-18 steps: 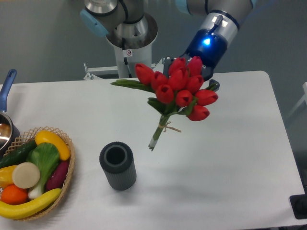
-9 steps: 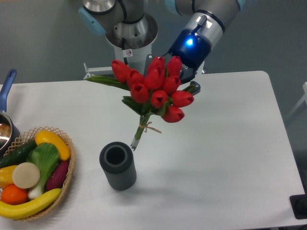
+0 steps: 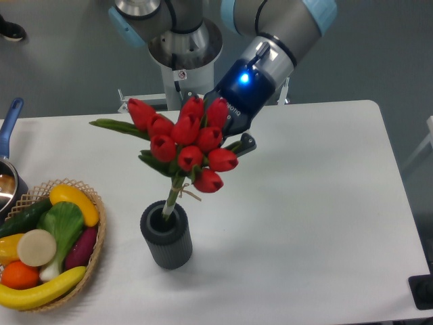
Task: Insert the flowers into the vase
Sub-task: 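Lower the tulip stems into the black vase opening, then push the bouquet down into the vase and tilt it toward the basket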
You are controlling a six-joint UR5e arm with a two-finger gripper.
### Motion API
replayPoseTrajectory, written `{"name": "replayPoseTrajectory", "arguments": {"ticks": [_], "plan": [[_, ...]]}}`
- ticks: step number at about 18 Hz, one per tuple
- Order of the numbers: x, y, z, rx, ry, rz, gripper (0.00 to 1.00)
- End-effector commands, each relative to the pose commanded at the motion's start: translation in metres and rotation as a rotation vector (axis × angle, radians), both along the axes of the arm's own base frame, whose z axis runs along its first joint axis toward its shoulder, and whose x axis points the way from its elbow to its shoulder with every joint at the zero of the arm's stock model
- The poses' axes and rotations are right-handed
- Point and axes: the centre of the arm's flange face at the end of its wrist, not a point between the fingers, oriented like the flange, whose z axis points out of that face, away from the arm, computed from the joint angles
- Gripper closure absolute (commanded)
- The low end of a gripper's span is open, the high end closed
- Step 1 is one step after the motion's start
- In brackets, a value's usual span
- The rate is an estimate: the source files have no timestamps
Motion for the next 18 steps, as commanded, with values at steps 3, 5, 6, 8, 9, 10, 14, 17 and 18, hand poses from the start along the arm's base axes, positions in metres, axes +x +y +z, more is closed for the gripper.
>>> {"name": "replayPoseTrajectory", "arguments": {"ticks": [3, 5, 6, 8, 9, 10, 14, 17, 18], "plan": [[-0.004, 0.002, -0.014, -0.014, -0.017, -0.001, 0.62], [-0.007, 0.004, -0.023, -0.018, -0.026, -0.002, 0.62], [-0.008, 0.004, -0.027, -0.018, -0.026, -0.002, 0.62], [-0.008, 0.005, -0.037, -0.026, -0.037, -0.003, 0.62], [-0.008, 0.005, -0.044, -0.032, -0.048, -0.003, 0.62], [-0.004, 0.008, -0.053, -0.039, -0.062, -0.011, 0.62], [-0.002, 0.014, -0.077, -0.058, -0.092, -0.026, 0.62], [0.003, 0.023, -0.087, -0.062, -0.095, -0.047, 0.62], [0.004, 0.025, -0.091, -0.063, -0.093, -0.054, 0.62]]}}
